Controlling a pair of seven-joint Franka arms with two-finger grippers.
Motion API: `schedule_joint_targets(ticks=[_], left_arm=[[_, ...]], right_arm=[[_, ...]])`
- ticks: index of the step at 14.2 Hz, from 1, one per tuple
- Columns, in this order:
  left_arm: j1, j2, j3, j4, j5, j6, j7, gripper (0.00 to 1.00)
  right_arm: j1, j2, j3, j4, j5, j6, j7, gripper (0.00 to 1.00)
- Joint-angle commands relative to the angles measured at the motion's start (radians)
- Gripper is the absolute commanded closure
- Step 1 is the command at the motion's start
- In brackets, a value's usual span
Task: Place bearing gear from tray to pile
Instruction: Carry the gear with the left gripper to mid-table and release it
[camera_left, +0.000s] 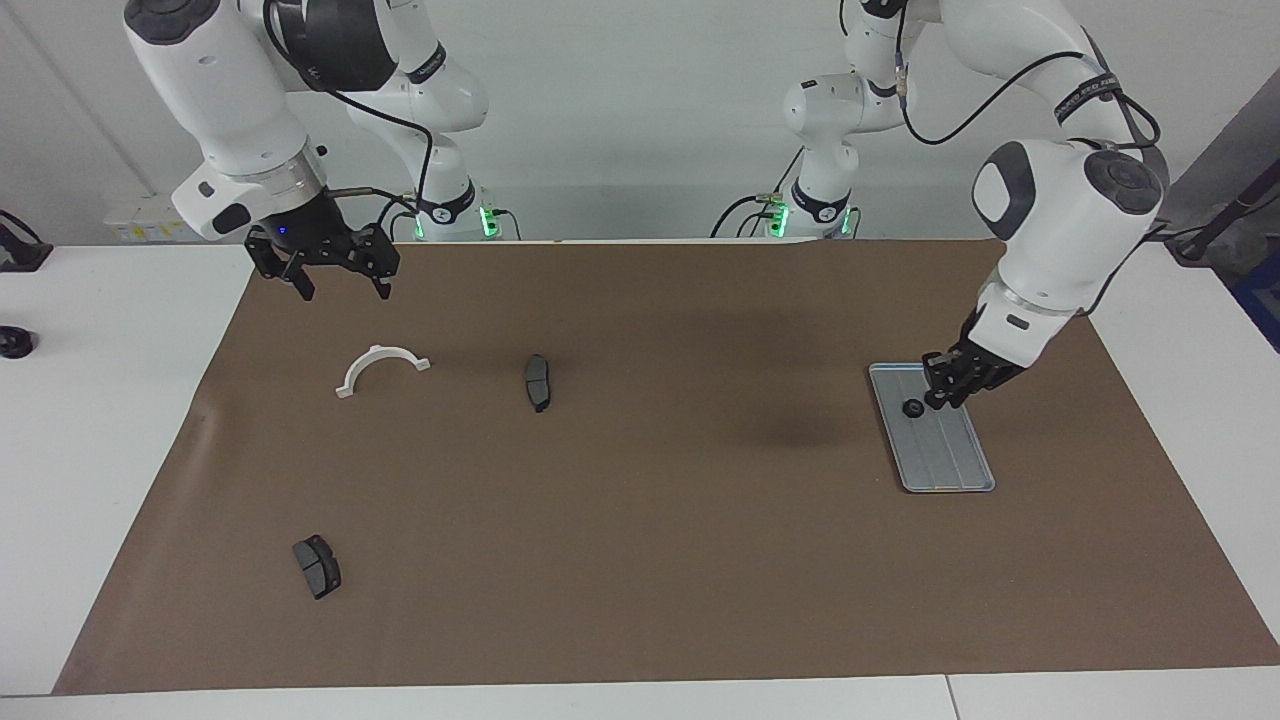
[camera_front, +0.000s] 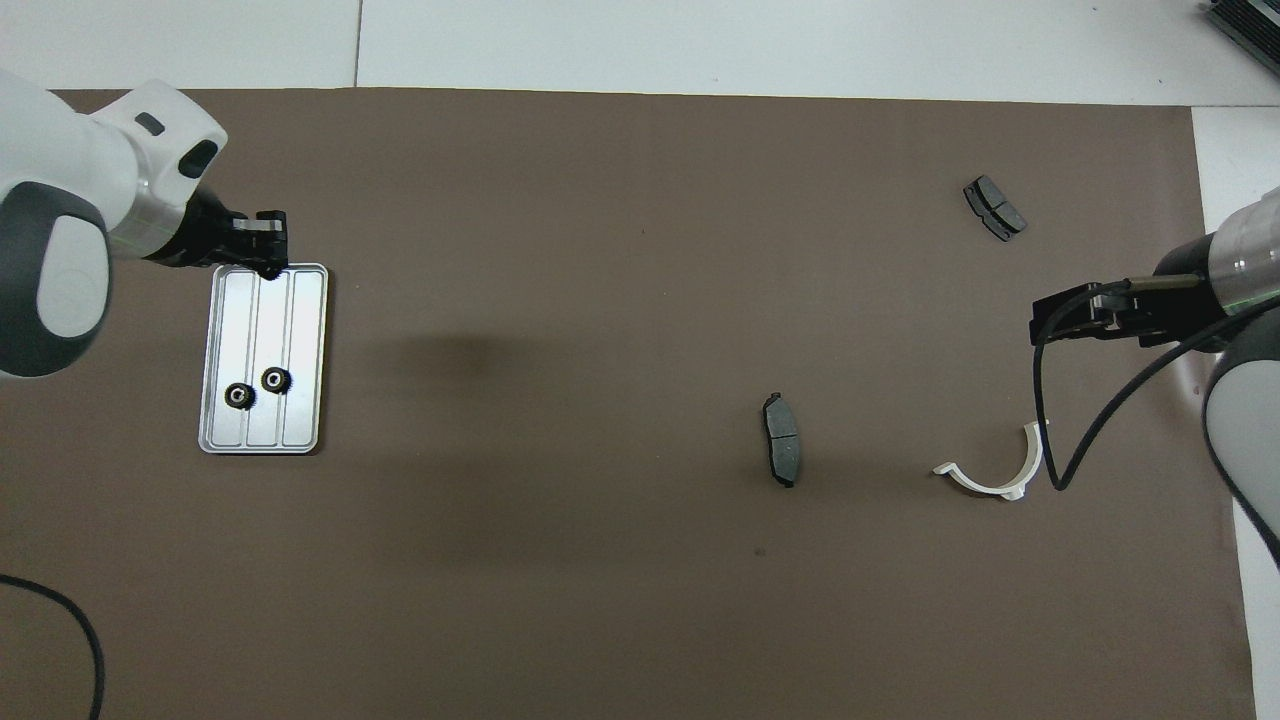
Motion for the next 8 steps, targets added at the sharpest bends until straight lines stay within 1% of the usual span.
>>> schedule_joint_targets(ticks=[1,3,4,6,7,8], left_arm=[[-0.124,0.0,0.012,-0.058,0.005,0.098,-0.15,1.0],[-0.209,0.003,0.012,-0.112,0.008,0.196,-0.242,1.0],[-0.253,0.017,0.012,-0.115,0.011,0.242,-0.31,1.0],[-0.35,0.089,0.015,-0.103,0.022,0.34,-0.448,1.0],[-0.399,0.132,0.015,-0.098,0.062,0.388,-0.533,1.0],[-0.44,0.193,0.017,-0.077,0.112,0.429,-0.623,1.0]], right_arm=[[-0.013,-0.026,0.001,-0.029,0.022,-0.001,-0.012,0.0],[-0.004,-0.026,0.001,-0.028,0.021,0.006,-0.015,0.0],[0.0,-0.026,0.002,-0.029,0.018,0.016,-0.018,0.0],[-0.006,-0.026,0.002,-0.029,0.019,0.016,-0.016,0.0],[-0.013,-0.026,0.002,-0.029,0.021,0.007,-0.016,0.0],[-0.013,-0.026,0.001,-0.029,0.021,0.002,-0.015,0.0]])
